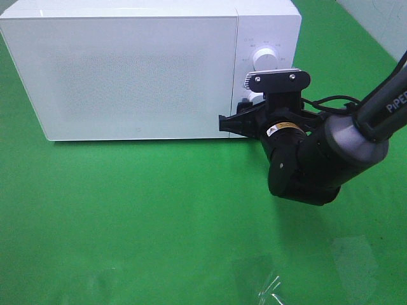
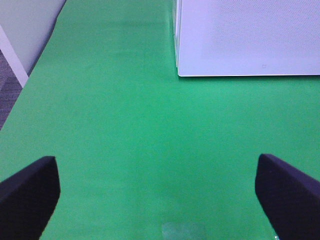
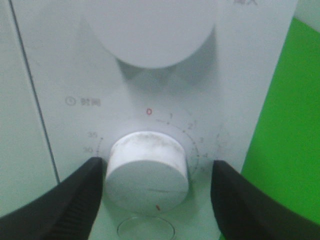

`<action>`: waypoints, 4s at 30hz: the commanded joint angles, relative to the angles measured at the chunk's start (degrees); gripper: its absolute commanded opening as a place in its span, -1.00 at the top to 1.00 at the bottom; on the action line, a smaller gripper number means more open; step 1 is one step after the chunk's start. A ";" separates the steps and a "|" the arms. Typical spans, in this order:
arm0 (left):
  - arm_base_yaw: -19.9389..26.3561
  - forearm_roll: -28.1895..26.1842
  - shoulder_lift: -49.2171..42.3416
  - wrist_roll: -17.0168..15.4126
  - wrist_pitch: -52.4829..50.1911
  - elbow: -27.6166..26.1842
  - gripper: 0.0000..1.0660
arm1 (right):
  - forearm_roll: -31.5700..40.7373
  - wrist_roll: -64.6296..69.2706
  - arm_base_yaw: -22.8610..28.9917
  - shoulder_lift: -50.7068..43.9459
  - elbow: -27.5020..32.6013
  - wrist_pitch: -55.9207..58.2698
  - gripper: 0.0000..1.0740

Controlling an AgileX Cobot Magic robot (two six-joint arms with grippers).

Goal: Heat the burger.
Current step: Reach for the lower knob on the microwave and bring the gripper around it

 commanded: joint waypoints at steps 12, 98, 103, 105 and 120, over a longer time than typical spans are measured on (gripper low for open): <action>0.29 -0.17 -1.26 -0.23 -0.86 0.06 -0.85 | -1.38 -0.74 1.03 -0.52 -1.72 -3.55 0.38; 0.29 -0.17 -1.26 -0.23 -0.86 0.06 -0.85 | -7.22 96.37 0.74 -0.52 -1.60 -4.81 -0.23; 0.29 -0.17 -1.26 -0.23 -0.86 0.06 -0.85 | -7.22 93.39 0.80 -2.12 -1.26 -0.40 -0.35; 0.29 -0.17 -1.26 -0.23 -0.86 0.06 -0.85 | -7.22 92.82 0.80 -2.69 -0.86 0.46 -0.35; 0.29 -0.17 -1.26 -0.23 -0.86 0.06 -0.85 | -7.39 69.79 0.80 -15.24 7.91 15.70 -0.34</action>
